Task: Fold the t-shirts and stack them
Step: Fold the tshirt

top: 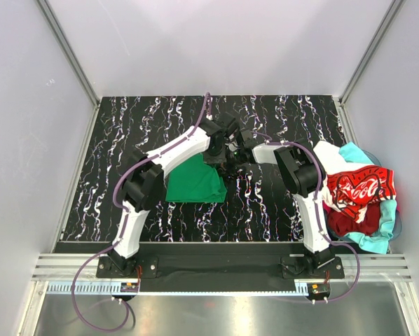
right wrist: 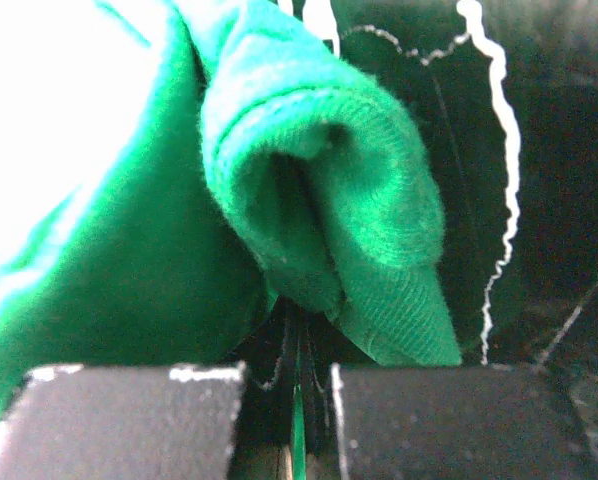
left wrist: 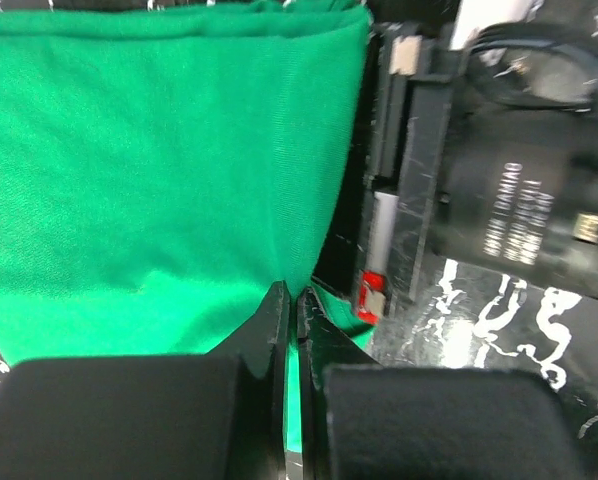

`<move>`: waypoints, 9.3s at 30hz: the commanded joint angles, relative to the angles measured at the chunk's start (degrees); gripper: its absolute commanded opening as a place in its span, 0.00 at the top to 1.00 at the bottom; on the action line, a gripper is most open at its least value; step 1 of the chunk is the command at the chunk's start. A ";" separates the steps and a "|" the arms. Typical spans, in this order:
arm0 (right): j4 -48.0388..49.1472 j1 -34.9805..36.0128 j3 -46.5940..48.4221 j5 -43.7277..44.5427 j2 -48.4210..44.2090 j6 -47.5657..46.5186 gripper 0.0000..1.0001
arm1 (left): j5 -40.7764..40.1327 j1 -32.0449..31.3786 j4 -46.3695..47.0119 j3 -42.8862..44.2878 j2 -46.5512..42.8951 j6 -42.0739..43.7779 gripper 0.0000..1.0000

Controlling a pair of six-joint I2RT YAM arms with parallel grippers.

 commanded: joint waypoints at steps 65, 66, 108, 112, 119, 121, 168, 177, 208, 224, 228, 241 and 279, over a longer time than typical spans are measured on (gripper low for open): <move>-34.02 -0.86 -4.57 25.21 -8.33 -25.79 0.83 | 14.50 22.20 28.55 -46.46 -29.72 9.55 0.46; -34.63 -1.38 -3.68 26.36 -7.98 -27.02 0.83 | 13.97 22.20 28.98 -47.52 -30.86 8.84 0.43; -49.06 -7.80 22.53 28.32 -15.17 -33.62 0.31 | 40.42 17.45 42.34 -53.52 -36.68 -2.95 0.45; -45.29 -9.64 13.50 24.54 -18.17 -33.01 0.28 | 39.45 20.44 40.76 -51.84 -33.34 1.18 0.35; -33.68 -13.60 9.59 19.08 -15.46 -29.58 0.30 | 37.61 22.20 39.53 -51.39 -29.91 6.81 0.35; -31.31 -13.78 10.91 17.41 -12.03 -29.76 0.31 | 38.66 22.20 41.20 -51.92 -28.94 7.08 0.37; -23.92 -15.45 16.36 12.75 -3.59 -23.52 0.45 | 28.03 25.02 37.25 -24.78 -13.31 13.14 0.35; -23.57 -15.45 18.04 11.43 -1.83 -22.02 0.48 | 25.58 24.75 33.73 -15.98 -2.66 11.30 0.40; -19.54 -15.45 15.24 15.63 0.12 -18.07 1.00 | 24.17 25.28 37.33 -22.57 -3.27 10.15 1.00; -37.90 -15.45 8.22 20.92 -16.84 -23.34 0.31 | 23.88 25.63 29.50 -38.95 -26.35 10.70 0.36; -36.93 -15.45 -2.33 19.34 -24.66 -23.52 0.32 | 32.76 24.84 35.74 -53.89 -35.34 5.07 0.43; -15.75 -15.45 -30.39 6.16 -32.15 -12.10 0.45 | 35.60 17.11 52.19 -70.82 -40.89 -10.31 0.34; -10.11 -14.57 -29.43 5.54 -23.71 -11.73 0.91 | 29.18 15.44 47.27 -65.81 -30.70 -10.86 1.00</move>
